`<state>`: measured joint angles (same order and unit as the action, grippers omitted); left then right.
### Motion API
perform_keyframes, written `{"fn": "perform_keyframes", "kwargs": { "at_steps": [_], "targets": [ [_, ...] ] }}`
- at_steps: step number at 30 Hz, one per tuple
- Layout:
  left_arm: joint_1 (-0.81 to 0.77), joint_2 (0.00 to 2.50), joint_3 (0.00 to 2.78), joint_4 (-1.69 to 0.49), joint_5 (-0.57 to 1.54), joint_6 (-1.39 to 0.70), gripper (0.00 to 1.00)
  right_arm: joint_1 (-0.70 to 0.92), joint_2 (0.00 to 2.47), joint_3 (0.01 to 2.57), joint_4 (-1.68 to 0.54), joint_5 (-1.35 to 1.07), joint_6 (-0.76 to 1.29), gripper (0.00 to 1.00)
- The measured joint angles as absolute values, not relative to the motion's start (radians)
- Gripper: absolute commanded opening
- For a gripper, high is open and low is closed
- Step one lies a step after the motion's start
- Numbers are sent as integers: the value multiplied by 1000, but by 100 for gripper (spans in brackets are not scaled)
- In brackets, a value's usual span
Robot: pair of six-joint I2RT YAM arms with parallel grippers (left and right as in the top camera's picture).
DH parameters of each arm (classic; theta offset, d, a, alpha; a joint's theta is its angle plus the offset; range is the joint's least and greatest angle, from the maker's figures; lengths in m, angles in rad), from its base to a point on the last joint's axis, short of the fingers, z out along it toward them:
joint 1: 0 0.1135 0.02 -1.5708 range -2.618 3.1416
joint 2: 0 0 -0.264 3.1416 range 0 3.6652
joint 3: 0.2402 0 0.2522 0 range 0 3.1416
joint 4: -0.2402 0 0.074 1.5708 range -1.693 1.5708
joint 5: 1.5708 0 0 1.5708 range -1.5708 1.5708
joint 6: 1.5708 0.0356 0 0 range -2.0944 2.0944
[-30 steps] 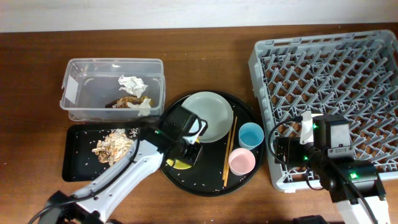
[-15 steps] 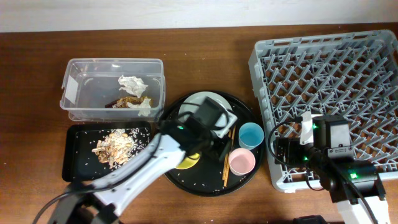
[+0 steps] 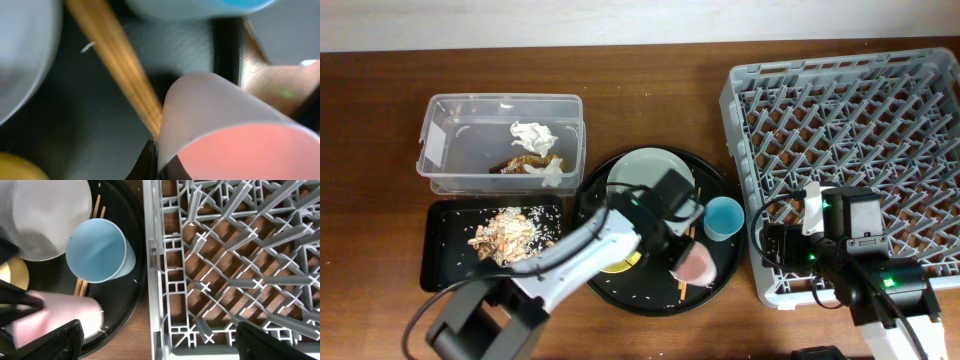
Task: Sort waste into correct bins and load items into the dishwasher rack
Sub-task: 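Grasp the pink cup with the left gripper and lift it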
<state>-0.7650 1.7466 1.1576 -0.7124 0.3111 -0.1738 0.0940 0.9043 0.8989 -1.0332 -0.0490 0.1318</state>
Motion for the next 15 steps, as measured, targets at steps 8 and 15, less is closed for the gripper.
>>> {"fn": "perform_keyframes", "kwargs": {
  "at_steps": [8, 15],
  "targets": [
    [-348, 1619, 1177, -655, 695, -183, 0, 93, 915, 900, -973, -106, 111, 98],
    [-178, 1660, 1180, -485, 1258, -233, 0, 92, 1067, 900, -874, -787, -189, 98]
  ]
}}
